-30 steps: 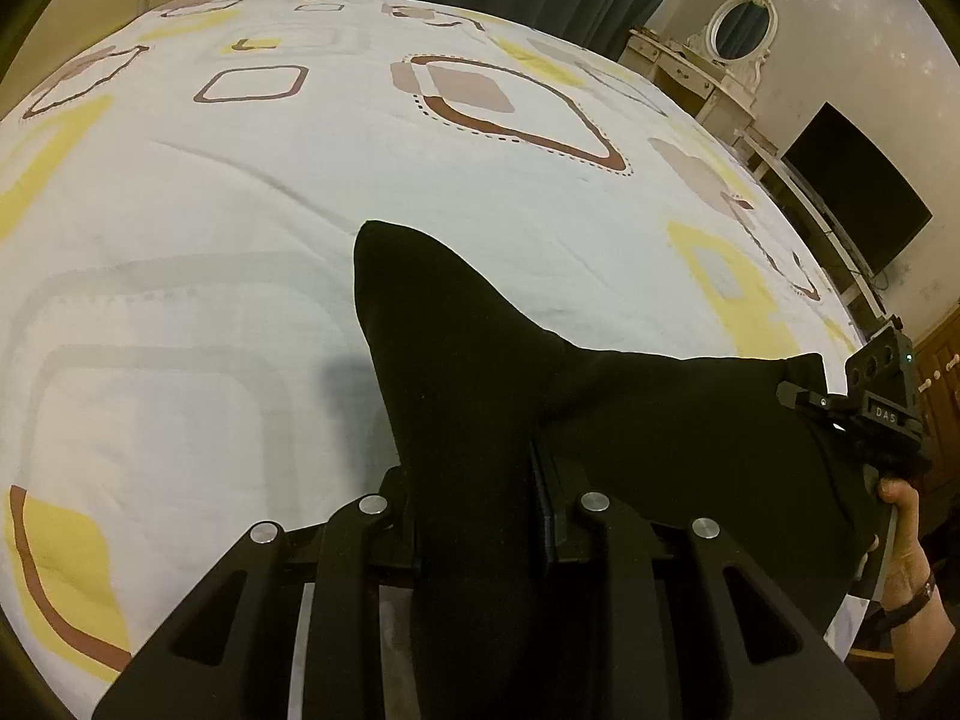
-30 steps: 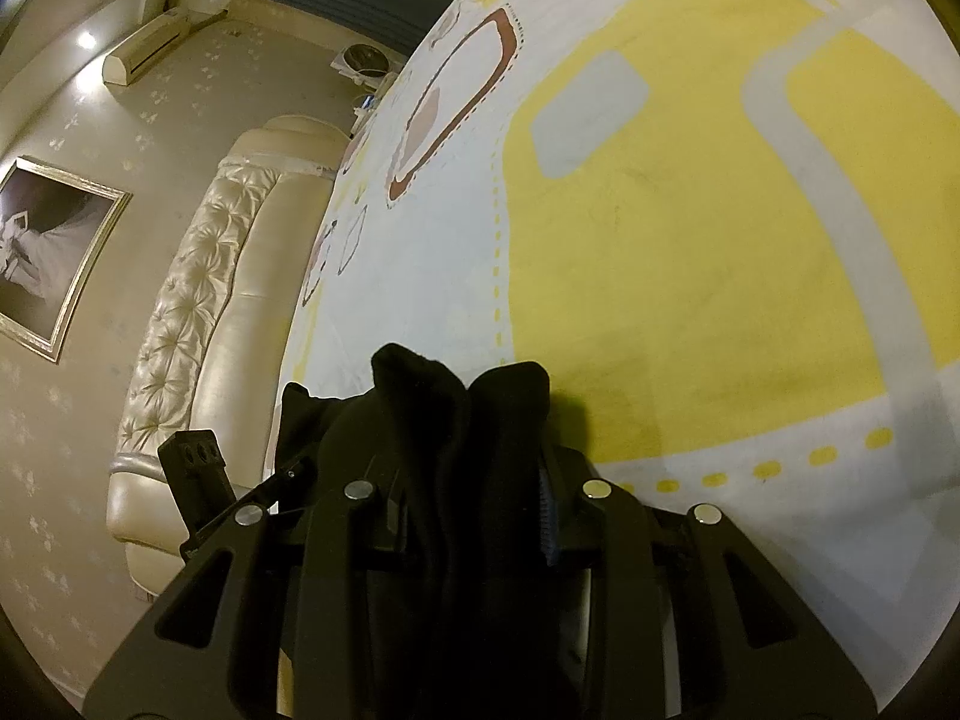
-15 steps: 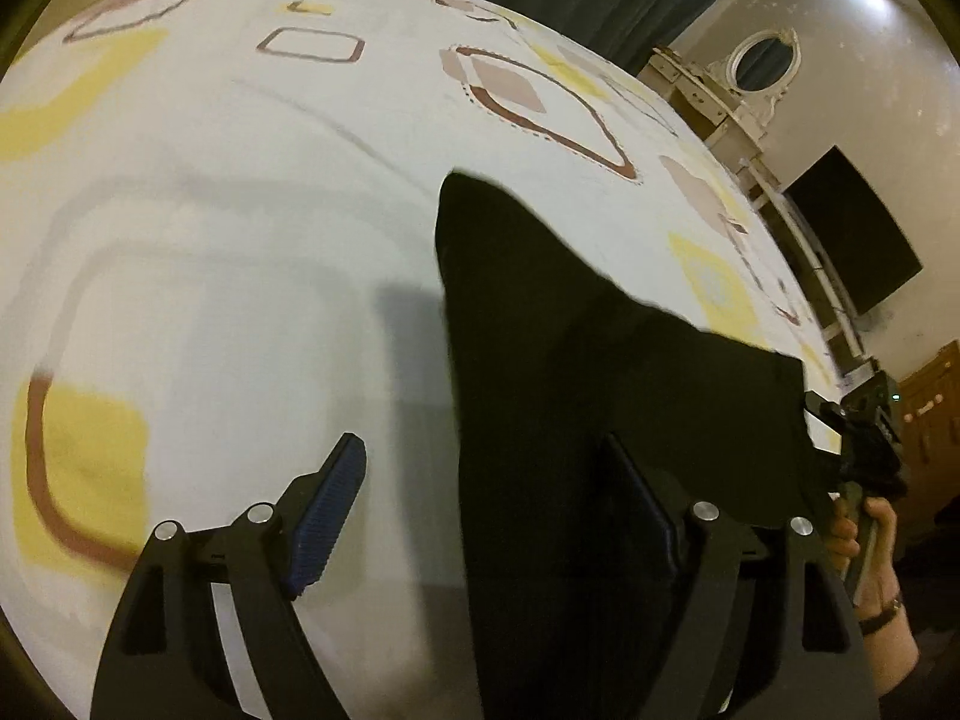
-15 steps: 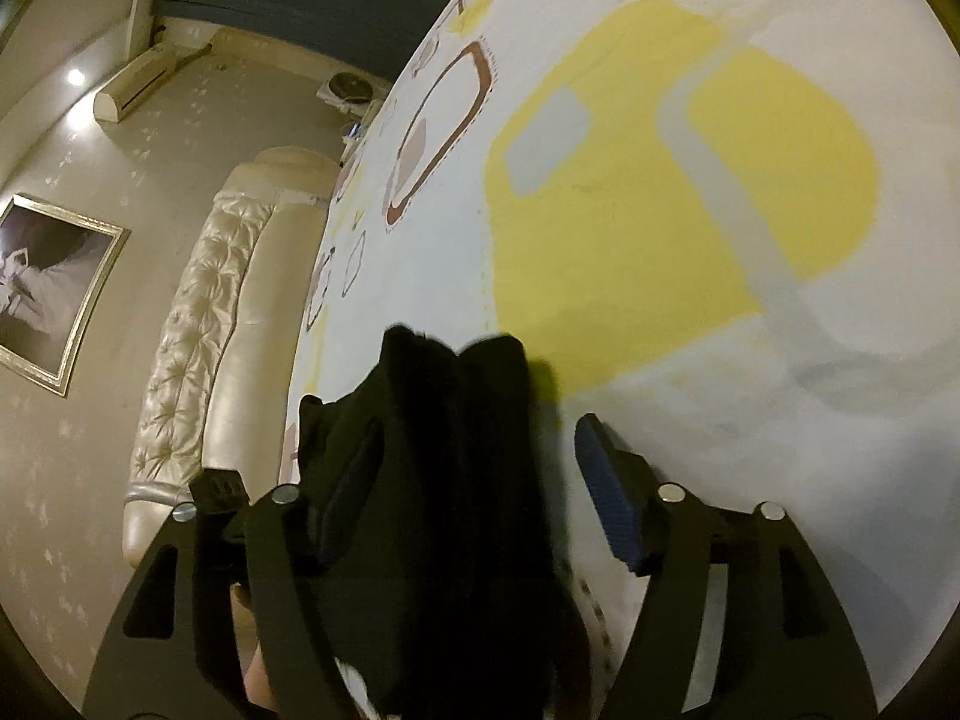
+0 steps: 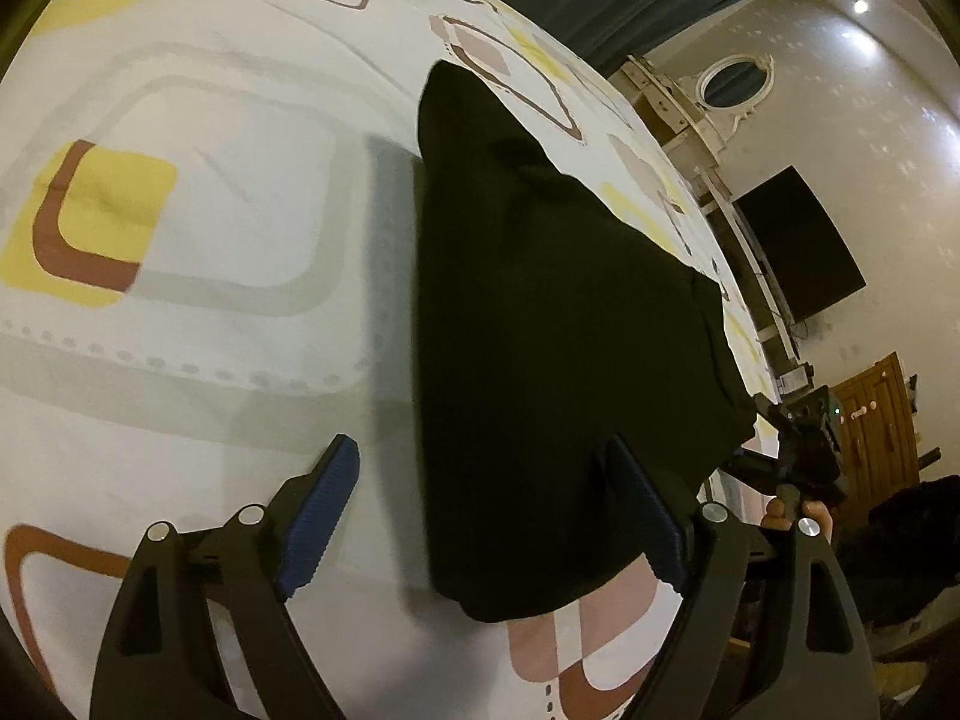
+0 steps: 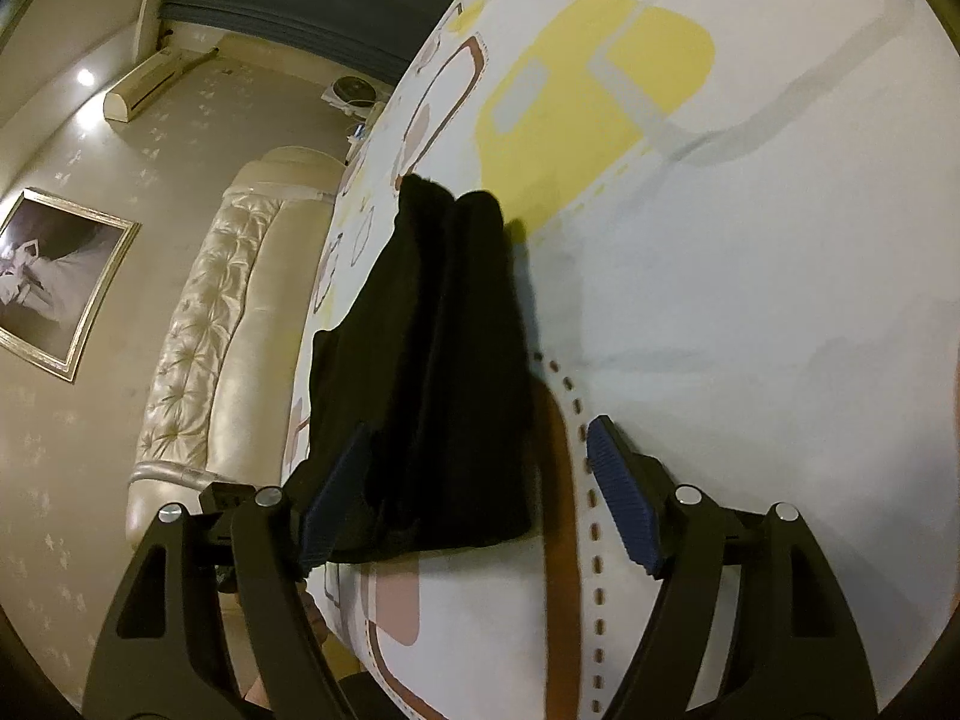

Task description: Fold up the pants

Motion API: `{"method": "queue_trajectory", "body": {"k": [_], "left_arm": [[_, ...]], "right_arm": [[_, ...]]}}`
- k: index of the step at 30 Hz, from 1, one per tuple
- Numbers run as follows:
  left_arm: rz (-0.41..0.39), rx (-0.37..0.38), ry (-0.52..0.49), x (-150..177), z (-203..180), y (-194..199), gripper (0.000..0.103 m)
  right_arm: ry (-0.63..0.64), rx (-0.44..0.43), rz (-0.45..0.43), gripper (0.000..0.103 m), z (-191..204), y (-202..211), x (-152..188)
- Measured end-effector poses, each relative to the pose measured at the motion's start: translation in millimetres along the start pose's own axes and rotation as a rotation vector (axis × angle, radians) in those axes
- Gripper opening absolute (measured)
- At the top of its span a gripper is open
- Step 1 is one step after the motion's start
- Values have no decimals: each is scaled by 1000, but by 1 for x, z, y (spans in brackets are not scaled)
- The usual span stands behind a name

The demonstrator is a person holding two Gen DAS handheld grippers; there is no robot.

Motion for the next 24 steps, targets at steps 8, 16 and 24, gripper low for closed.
{"method": "queue_trajectory", "body": {"k": [8, 16, 24], "left_arm": [[-18, 10, 19, -2, -4, -12, 87], [-2, 47, 55, 1, -10, -15, 74], [9, 62, 100, 5, -8, -17, 52]], "right_arm": [[5, 2, 35, 76, 13, -27, 11], [51, 42, 89, 74, 23, -49, 18], [51, 53, 97, 43, 12, -44, 19]]}}
Point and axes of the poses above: each gripper's, at about its wrist camera, not at the fingertips, and y roughly against the way its jaws point, z to its left, x to its underside, the point moved 8 cm from there along -y, roughly the way its jaws point, and after that the axes turned 7 degrees about -y, right-handed, at the moved point
